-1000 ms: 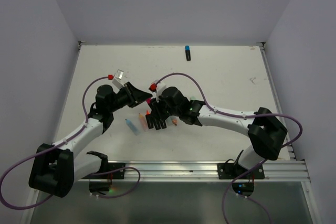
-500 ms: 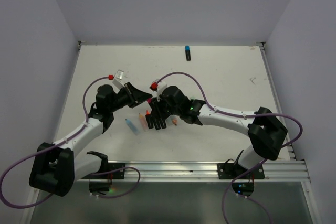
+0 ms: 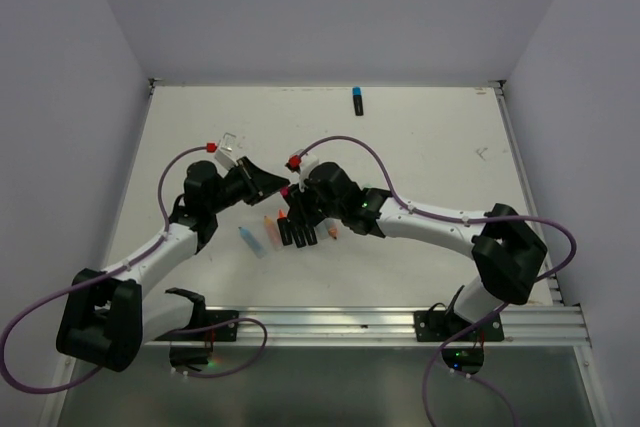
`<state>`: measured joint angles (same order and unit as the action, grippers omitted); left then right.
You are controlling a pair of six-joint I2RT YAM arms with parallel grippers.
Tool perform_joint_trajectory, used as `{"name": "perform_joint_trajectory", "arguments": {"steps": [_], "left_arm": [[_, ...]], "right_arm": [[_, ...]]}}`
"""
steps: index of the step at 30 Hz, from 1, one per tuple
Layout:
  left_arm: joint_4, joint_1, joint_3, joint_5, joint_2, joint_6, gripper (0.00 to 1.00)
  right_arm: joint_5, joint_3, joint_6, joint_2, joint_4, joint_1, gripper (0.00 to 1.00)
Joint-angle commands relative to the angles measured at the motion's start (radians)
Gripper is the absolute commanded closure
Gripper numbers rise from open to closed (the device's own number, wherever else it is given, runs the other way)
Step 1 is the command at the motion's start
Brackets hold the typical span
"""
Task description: Open the pen caps
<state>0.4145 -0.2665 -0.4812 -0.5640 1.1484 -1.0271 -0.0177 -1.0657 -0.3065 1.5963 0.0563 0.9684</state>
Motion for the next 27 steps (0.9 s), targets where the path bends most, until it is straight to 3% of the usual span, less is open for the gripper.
{"name": "perform_joint_trajectory", "arguments": {"steps": [1, 6, 14, 21, 27], "left_arm": [[-0.052, -0.002, -0.056, 0.085, -0.027, 0.015, 1.00], [-0.138, 0.045, -0.163, 0.262, -0.001, 0.073, 1.00], [-0.053, 0.249, -0.304, 0.178, 0.168, 0.082, 1.00], [-0.051, 0.291, -0.307, 0.176, 0.163, 0.088, 1.00], [0.021, 0.294, -0.260, 0.101, 0.116, 0.047, 1.00]], "right_arm": [[-0.007, -0.027, -0.020, 0.002, -0.050, -0.004, 1.00], [-0.044, 0.058, -0.065, -0.004, -0.107, 0.009, 1.00], [0.076, 0.263, -0.132, -0.120, -0.133, 0.127, 1.00], [0.090, 0.316, -0.134, -0.243, -0.086, 0.130, 1.00], [0.090, 0.311, -0.131, -0.242, -0.099, 0.131, 1.00]]}}
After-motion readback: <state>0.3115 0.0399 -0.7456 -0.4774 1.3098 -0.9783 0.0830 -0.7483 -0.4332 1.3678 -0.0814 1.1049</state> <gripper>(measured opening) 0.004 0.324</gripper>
